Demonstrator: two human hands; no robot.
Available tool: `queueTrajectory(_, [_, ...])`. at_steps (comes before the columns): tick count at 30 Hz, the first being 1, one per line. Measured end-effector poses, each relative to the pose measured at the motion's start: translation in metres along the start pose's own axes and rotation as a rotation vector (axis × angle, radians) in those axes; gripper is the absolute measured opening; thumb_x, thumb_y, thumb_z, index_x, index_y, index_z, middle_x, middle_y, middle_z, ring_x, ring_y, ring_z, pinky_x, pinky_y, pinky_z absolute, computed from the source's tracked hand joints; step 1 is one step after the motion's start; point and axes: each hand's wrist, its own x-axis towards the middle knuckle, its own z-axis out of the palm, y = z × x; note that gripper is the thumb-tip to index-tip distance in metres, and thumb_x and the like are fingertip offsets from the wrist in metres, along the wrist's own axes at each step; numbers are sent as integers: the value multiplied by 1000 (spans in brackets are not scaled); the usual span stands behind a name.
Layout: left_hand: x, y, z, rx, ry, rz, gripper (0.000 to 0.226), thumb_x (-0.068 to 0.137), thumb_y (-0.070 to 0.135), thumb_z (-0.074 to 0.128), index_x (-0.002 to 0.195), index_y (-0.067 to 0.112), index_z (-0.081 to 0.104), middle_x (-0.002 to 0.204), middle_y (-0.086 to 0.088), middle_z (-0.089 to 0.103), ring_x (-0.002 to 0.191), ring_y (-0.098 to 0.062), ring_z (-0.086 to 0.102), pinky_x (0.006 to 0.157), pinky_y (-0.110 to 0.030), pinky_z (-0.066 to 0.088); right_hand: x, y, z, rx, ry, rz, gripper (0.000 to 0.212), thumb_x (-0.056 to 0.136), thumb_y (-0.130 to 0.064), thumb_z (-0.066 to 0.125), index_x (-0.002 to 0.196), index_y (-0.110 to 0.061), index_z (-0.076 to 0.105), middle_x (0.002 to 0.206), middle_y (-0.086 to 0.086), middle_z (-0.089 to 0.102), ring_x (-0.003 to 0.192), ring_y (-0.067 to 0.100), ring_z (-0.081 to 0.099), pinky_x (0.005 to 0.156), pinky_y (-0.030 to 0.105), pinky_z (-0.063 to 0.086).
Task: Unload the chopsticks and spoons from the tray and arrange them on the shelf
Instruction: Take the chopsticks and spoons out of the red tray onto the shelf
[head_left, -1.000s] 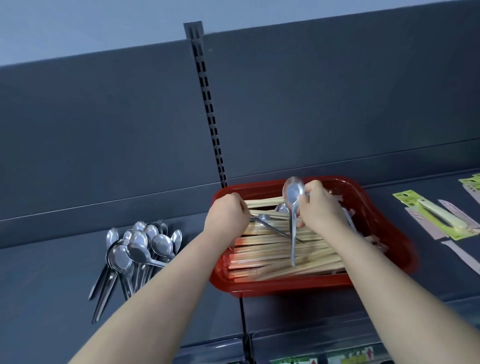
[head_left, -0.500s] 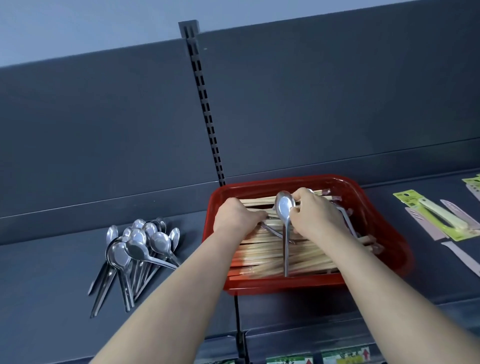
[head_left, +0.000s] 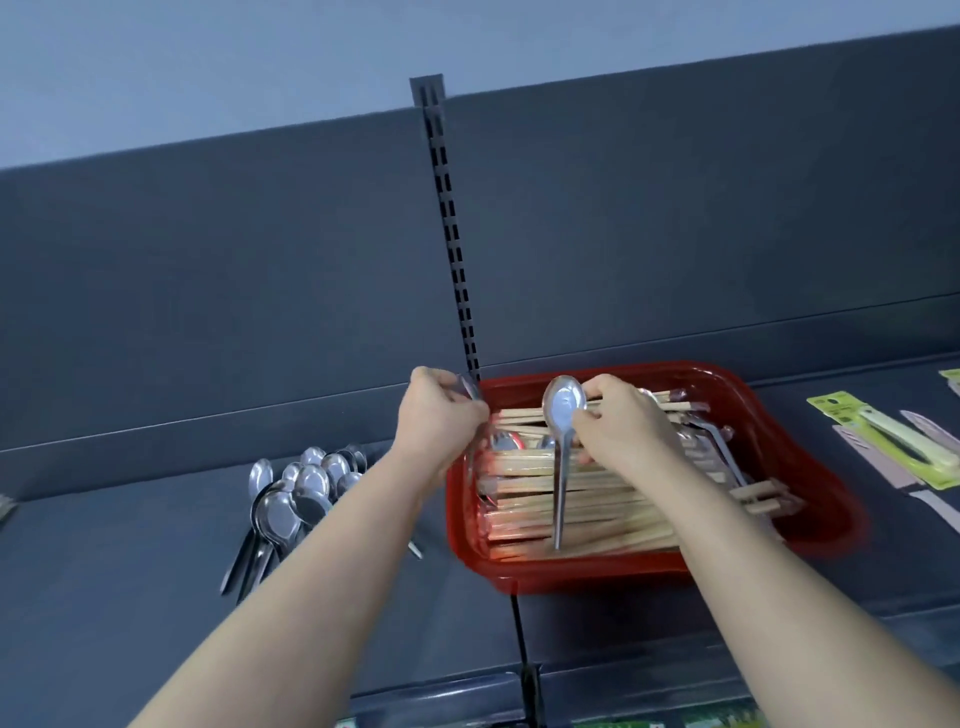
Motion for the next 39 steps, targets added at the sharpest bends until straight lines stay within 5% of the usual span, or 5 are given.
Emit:
queueTrajectory(10, [-10,-70,-134,296,186,35,14,81,11,60,91,21,57,78,7,67,71,-12,61,61,-19,42,-33,-121,98,25,-262,-203,27,84,-9,44,104,-26,50,67,-1,71,54,14,67,55,32,58])
queueTrajectory(14, [-9,-105,-167,379,140,-12,14,81,14,64,94,16,59,82,5,67,81,-16,62,72,-25,48,-41,-143,147,-112,-315,-179,31,86,-11,46,114,-21,54,100,6,70,85,26,69,74,37,57])
queueTrajectory(20, [-7,-131,-181,478,-1,32,11,79,15,67,85,19,60,79,8,65,81,-15,62,76,-26,50,-45,-151,181,-202,-261,-139,25,92,-24,55,115,-15,55,112,10,64,103,31,61,83,35,51])
queueTrajectory(32, [-3,-84,-151,489,-50,215,18,84,12,53,76,27,61,82,9,69,83,-16,65,77,-28,52,-57,-130,121,-422,41,-294,23,94,-27,53,114,-34,61,110,-10,67,111,19,53,81,31,45])
queueTrajectory(39, [-13,-38,-67,521,-195,393,16,81,14,60,81,30,63,82,10,70,85,-13,65,79,-27,52,-60,-59,49,-444,98,-142,22,94,-30,50,107,-38,65,107,-12,69,106,19,60,78,29,46])
